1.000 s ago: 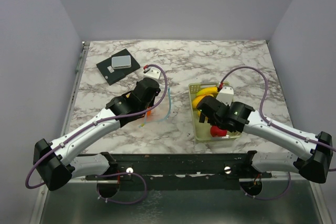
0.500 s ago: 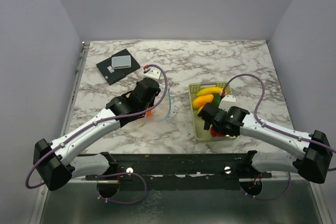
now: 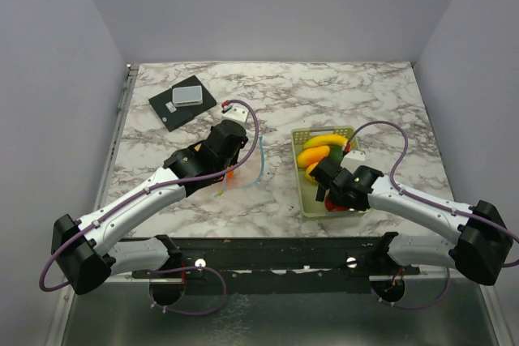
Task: Place the food in the zip-top bag and seal the zipper
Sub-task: Pick up the fake fruit from the bin.
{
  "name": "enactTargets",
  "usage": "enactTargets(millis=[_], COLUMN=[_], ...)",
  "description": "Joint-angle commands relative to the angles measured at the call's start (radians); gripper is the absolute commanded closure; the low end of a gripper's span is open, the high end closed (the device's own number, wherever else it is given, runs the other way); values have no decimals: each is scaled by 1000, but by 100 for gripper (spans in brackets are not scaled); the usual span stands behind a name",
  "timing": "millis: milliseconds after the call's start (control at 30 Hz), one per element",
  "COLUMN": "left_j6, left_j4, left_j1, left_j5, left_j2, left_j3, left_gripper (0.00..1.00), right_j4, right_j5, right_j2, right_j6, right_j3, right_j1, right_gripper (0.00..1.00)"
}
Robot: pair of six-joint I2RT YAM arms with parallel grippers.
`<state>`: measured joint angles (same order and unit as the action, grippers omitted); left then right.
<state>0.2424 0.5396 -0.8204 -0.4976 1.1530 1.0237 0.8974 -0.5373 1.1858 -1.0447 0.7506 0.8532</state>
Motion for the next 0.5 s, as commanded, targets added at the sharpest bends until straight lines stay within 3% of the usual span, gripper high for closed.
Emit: enactTargets(millis=[0,467], left_j6=[-6,-6], left_j4=[-17,-17], left_j1=[-5,-5], left_j5=[14,14], left_j2=[3,8], left_j3=[-10,-10], left_gripper=[100,100], right_j4=[-52,-54], right_j5=[30,45], right_j2=[8,-24], right_j6=[22,57], right_j3=[-18,3], right_j1=[-19,-29], right_gripper=[9,53])
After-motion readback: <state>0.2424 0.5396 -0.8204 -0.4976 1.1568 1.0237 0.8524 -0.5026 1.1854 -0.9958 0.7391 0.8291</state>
